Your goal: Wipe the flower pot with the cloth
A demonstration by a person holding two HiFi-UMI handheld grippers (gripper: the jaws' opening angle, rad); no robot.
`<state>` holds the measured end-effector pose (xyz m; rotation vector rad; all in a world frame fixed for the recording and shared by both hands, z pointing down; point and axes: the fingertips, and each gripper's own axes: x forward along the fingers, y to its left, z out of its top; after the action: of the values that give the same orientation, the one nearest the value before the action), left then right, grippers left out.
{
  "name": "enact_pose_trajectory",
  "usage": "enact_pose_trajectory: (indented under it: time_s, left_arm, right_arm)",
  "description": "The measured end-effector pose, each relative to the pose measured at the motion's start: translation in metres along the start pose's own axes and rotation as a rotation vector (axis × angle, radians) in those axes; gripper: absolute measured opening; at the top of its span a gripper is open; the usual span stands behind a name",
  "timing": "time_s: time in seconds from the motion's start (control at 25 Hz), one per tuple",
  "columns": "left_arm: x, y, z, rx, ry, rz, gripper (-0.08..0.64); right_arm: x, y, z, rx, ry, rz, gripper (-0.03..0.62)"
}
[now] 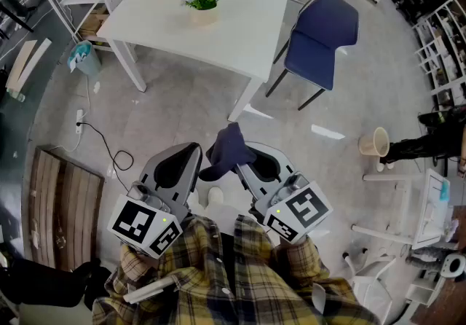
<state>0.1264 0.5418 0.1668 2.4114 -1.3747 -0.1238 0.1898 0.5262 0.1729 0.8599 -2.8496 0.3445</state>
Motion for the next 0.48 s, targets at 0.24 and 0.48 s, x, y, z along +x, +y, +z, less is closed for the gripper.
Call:
enact_pose_trajectory:
  time_s: [0.24,0.48]
  left_arm:
    - [0.01,-0.01,0.0,0.027,0.012,-0.018,0.009]
    - [0.021,-0.026,0.001,0.048,0.004,-0.015,0.009]
  right_arm:
    - [-0.006,-0.01,0.004,0.0,-0.019,0.003,0.023]
    - [-0.024,-0.022,0.005,0.001,-0.032,0.011,0.023]
